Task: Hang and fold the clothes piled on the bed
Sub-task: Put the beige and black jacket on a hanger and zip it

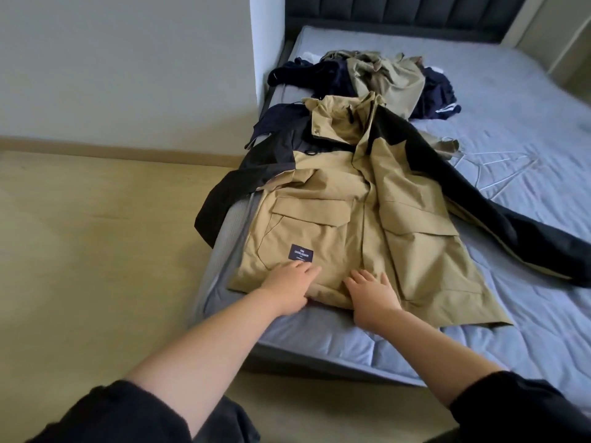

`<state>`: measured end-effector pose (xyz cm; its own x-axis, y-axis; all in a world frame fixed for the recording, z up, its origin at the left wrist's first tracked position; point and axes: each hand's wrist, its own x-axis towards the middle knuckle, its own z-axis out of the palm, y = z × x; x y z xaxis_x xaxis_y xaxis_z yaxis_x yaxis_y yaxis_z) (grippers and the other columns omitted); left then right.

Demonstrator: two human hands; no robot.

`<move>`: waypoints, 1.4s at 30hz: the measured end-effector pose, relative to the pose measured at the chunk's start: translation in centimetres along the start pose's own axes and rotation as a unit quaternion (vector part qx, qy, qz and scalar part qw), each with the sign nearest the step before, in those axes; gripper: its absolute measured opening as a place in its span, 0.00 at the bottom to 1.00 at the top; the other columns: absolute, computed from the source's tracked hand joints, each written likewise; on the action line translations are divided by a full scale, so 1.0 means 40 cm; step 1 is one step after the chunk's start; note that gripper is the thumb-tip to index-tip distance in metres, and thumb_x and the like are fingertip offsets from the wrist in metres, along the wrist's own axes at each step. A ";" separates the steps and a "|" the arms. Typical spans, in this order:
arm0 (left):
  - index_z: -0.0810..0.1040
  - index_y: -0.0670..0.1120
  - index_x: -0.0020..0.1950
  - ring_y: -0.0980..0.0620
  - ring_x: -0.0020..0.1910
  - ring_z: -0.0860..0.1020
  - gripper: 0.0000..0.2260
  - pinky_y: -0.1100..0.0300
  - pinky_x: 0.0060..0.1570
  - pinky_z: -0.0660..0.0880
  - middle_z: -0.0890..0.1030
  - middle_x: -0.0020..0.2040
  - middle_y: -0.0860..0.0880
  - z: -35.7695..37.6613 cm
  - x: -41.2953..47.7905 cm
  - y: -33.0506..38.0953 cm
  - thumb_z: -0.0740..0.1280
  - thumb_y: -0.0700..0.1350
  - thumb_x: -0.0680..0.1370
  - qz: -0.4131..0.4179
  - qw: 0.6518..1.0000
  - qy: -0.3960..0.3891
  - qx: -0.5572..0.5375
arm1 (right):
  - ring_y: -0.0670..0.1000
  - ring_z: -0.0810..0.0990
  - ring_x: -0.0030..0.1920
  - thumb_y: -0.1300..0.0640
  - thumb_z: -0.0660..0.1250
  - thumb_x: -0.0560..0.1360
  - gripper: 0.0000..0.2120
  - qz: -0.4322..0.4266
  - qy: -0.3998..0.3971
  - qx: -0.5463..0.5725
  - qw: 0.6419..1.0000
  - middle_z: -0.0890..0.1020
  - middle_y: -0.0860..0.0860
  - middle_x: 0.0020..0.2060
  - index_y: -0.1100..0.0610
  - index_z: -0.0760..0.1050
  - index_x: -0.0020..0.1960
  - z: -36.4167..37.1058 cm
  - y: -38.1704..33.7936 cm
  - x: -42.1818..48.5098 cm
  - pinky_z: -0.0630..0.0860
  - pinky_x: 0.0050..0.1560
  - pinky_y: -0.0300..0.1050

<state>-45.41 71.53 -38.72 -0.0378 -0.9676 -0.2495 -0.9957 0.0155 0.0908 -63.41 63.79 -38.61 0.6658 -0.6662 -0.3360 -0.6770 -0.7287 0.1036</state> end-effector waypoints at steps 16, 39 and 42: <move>0.79 0.46 0.42 0.48 0.42 0.77 0.09 0.59 0.39 0.70 0.79 0.39 0.49 -0.145 0.069 -0.076 0.63 0.46 0.79 -0.172 0.930 0.093 -0.312 | 0.62 0.75 0.45 0.71 0.62 0.62 0.17 0.010 0.415 -0.013 0.910 0.76 0.62 0.48 0.64 0.75 0.50 -0.111 0.137 -0.012 0.74 0.48 0.55; 0.81 0.43 0.31 0.42 0.57 0.78 0.04 0.50 0.51 0.77 0.78 0.63 0.42 -0.048 0.018 0.049 0.72 0.37 0.65 0.184 0.952 0.150 0.192 | 0.59 0.81 0.46 0.64 0.80 0.57 0.11 -0.106 0.288 0.044 0.951 0.81 0.59 0.54 0.57 0.78 0.29 0.018 0.137 -0.076 0.79 0.41 0.49; 0.81 0.38 0.44 0.42 0.53 0.77 0.06 0.51 0.47 0.75 0.75 0.63 0.44 -0.062 0.022 0.053 0.65 0.37 0.73 0.160 0.978 0.109 0.074 | 0.62 0.81 0.48 0.69 0.76 0.62 0.10 -0.119 0.282 0.114 0.945 0.79 0.61 0.56 0.61 0.76 0.30 0.002 0.154 -0.076 0.81 0.43 0.52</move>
<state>-47.34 70.10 -36.33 -0.3474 -0.9375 -0.0191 -0.9375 0.3477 -0.0145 -69.62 61.33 -37.04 0.8258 -0.5130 0.2344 -0.4942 -0.8584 -0.1375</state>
